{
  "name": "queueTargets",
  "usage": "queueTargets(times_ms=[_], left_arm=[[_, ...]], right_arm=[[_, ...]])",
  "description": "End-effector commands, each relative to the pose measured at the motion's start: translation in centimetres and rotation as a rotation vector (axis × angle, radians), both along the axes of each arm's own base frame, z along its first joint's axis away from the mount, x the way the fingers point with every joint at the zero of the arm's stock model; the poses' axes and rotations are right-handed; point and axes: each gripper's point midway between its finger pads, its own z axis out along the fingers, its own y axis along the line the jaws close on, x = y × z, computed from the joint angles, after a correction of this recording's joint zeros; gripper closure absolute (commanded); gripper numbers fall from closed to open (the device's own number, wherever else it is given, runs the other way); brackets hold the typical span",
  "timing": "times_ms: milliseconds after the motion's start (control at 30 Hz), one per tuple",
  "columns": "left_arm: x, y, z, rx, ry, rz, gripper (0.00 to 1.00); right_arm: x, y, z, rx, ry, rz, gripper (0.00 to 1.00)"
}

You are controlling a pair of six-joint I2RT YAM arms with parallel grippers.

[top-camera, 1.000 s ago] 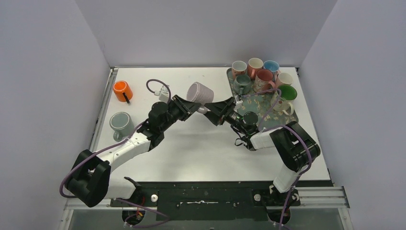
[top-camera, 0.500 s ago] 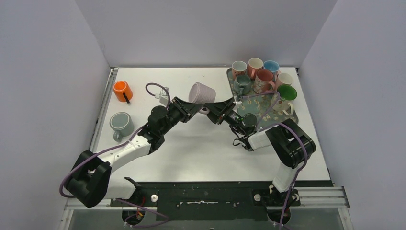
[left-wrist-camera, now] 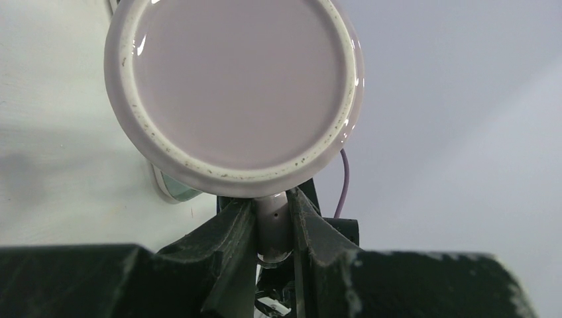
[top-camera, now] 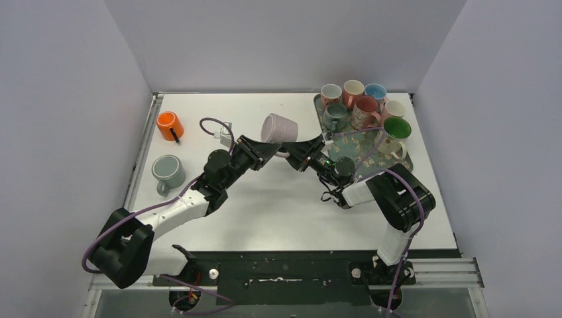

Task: Turn the mug right side up
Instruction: Turn over the cup at the center of the board, then place the cup on the tray.

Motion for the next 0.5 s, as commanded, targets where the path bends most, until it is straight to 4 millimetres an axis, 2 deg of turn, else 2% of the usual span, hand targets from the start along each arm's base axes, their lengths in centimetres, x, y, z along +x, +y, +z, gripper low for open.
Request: queueTargets(times_ms=[0, 100, 200, 300, 467], left_arm=[[-2.1, -0.9, 5.7, -0.123, -0.164, -0.069, 1.0], [-2.2, -1.2, 5.5, -0.108, -0.155, -0.078, 1.0], [-2.3, -1.0, 5.2, -0.087, -0.15, -0.067, 1.0], [-2.3, -0.6, 4.4, -0.065, -0.13, -0.05, 0.98], [-2.2, -0.2, 2.6, -0.038, -0.081, -0.031, 0.77]], right_arm=[[-0.2, -0.9, 5.0, 0.128, -0.161, -0.038, 0.71], [-0.3, -0.9, 5.5, 0.137, -0.171, -0.027, 0.87], [-0.4, -1.5, 6.3, 0.155, -0.197, -0.033, 0.97], [0.0, -2.6, 6.5, 0.159, -0.207, -0.062, 1.0], [0.9, -4.4, 5.6, 0.128, -0.176, -0.108, 1.0]])
